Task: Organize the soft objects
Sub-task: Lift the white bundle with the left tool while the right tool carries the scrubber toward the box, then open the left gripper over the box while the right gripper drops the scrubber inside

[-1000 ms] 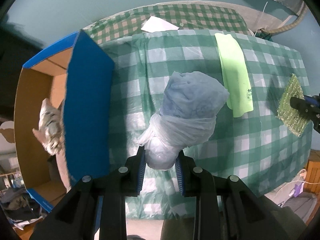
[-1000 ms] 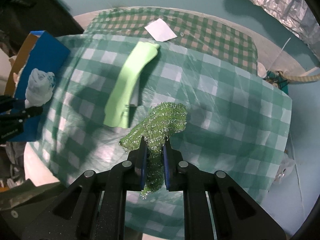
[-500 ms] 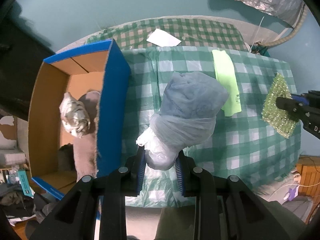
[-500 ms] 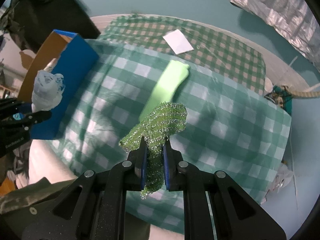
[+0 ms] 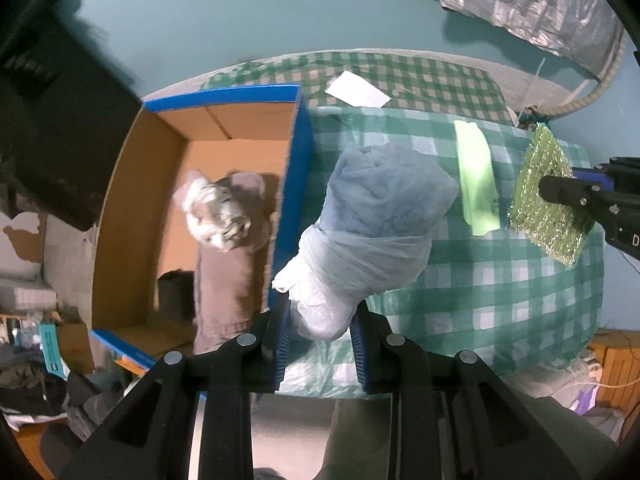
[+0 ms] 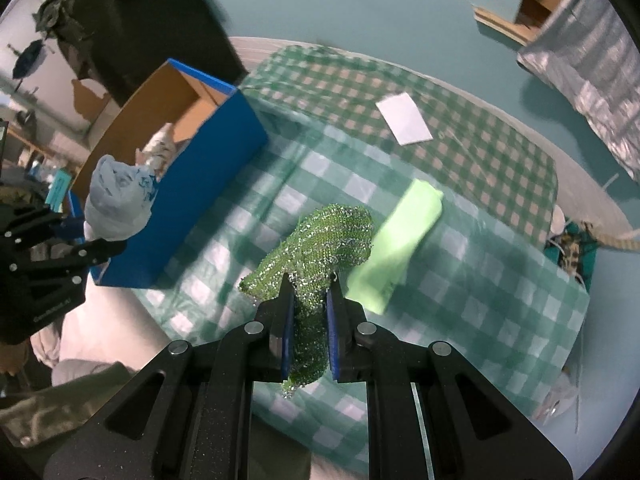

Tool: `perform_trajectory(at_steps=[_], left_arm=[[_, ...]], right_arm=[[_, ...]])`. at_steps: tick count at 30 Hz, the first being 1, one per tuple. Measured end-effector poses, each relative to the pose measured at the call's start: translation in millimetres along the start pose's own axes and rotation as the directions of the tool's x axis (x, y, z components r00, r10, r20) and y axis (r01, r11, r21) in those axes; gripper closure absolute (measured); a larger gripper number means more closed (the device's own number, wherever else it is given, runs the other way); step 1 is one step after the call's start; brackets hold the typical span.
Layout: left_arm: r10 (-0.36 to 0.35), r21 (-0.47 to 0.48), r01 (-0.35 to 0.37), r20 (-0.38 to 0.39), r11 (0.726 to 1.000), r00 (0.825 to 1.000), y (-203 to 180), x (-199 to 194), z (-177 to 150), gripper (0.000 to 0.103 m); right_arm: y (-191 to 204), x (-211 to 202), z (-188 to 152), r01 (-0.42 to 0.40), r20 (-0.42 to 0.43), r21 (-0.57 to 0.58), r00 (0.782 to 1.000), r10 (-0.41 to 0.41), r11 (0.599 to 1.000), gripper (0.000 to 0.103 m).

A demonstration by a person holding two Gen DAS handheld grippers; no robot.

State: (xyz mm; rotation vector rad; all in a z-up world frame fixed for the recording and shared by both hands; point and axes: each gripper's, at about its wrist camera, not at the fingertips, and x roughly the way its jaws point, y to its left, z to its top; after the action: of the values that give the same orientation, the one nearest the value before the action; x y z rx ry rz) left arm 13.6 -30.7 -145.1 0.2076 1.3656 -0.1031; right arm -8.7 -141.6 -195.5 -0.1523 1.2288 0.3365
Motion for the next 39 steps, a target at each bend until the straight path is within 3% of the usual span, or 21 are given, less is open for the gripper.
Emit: perform_trajectory(at_steps=[28,39], left_arm=[[0.065,-0.209,-0.061,0.011,0.976,0.998,105,-15,-21,0.076],[0.094,-0.278,-0.091,-0.003,0.956,0.996,148,-8,-24,0.076]], right_arm=[[130,16,90,-0.066,0.004,-0.293,0.998,0.071,0.954,0.091],[171,39,122,-0.096,-0.024,-0.341,0.995,0.093,0.935,0.091]])
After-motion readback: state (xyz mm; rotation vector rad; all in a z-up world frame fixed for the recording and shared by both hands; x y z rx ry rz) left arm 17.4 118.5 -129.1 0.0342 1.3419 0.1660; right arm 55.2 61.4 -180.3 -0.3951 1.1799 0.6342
